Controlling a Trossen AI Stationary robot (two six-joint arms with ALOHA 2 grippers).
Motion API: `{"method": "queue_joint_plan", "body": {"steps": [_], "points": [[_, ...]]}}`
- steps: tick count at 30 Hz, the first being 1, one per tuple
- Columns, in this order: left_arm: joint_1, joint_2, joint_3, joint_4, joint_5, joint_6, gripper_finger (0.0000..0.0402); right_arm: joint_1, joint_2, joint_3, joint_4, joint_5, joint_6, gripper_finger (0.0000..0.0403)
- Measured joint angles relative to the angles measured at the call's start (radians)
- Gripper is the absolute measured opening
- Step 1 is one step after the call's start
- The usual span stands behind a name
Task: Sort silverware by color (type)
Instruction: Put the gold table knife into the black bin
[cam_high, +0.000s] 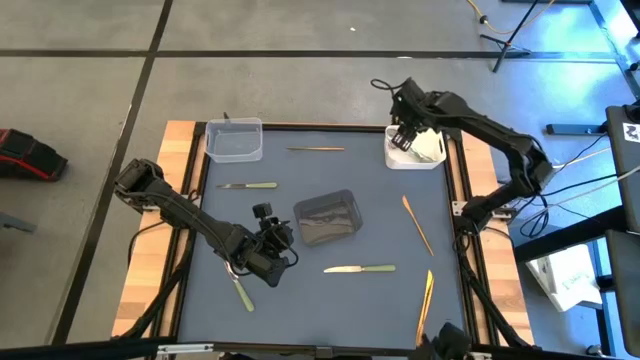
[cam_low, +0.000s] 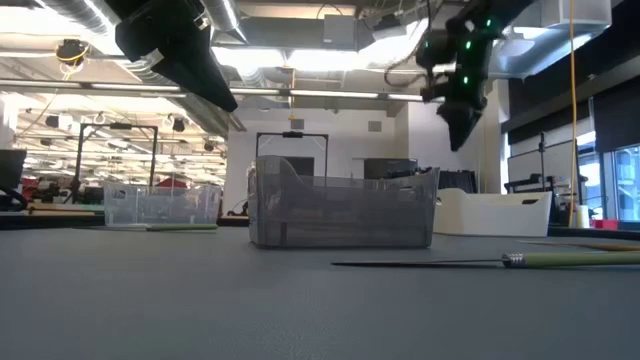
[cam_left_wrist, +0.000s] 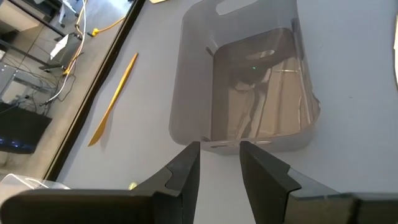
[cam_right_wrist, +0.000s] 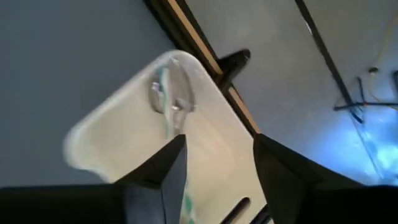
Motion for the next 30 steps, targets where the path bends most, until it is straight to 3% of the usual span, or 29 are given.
{"method": "queue_joint_plan", "body": {"steps": [9, 20, 24, 30], "points": [[-0.003, 0.000, 0.000, 0.000, 0.024, -0.007, 0.0109, 0.250, -0.167, -0.107, -0.028, -0.193, 0.090, 0.0177], [-0.005, 0.000, 0.000, 0.012, 0.035, -0.126, 0.0109, 0.463, -0.306, -0.467, -0.003, -0.219, 0.391, 0.0177], [-0.005, 0.000, 0.000, 0.043, 0.064, -0.127, 0.0109, 0.508, -0.302, -0.549, 0.016, -0.182, 0.489, 0.0177], [-0.012, 0.000, 0.000, 0.086, 0.112, -0.167, 0.0109, 0.578, -0.299, -0.615, -0.008, -0.230, 0.640, 0.0177]]}}
